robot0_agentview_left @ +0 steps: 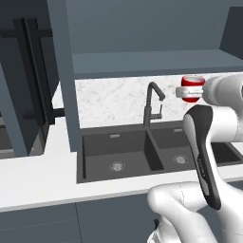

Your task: Gather all objects into one cabinet and sort the glasses and bowls to opposite sides.

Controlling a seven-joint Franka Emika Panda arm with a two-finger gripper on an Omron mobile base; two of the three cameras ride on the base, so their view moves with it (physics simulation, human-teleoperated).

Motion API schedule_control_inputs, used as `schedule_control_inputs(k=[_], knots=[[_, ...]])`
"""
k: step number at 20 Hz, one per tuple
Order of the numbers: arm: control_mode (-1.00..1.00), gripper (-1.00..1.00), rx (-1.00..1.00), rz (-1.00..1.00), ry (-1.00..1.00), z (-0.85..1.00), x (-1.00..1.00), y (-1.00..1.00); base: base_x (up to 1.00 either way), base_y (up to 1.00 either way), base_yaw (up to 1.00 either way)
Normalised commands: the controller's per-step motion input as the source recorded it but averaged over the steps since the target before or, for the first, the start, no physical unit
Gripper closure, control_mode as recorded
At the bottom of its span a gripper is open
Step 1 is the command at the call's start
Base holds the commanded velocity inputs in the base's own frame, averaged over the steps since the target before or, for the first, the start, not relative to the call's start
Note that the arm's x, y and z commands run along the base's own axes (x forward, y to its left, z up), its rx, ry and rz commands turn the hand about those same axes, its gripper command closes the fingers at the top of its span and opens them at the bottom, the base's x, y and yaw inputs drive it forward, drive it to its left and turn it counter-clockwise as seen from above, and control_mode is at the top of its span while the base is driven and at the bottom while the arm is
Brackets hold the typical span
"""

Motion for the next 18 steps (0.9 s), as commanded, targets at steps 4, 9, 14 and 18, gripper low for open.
schedule_control_inputs(k=[4,9,14,18], knots=[[1.0,1.0,0.0,0.0,0.0,0.0,0.0,0.0,-0.6,0.0,0.0],[1.0,1.0,0.0,0.0,0.0,0.0,0.0,0.0,-0.98,0.01,0.0],[1.0,1.0,0.0,0.0,0.0,0.0,0.0,0.0,-1.0,0.25,0.0],[1.0,1.0,0.0,0.0,0.0,0.0,0.0,0.0,-0.67,0.84,0.0]])
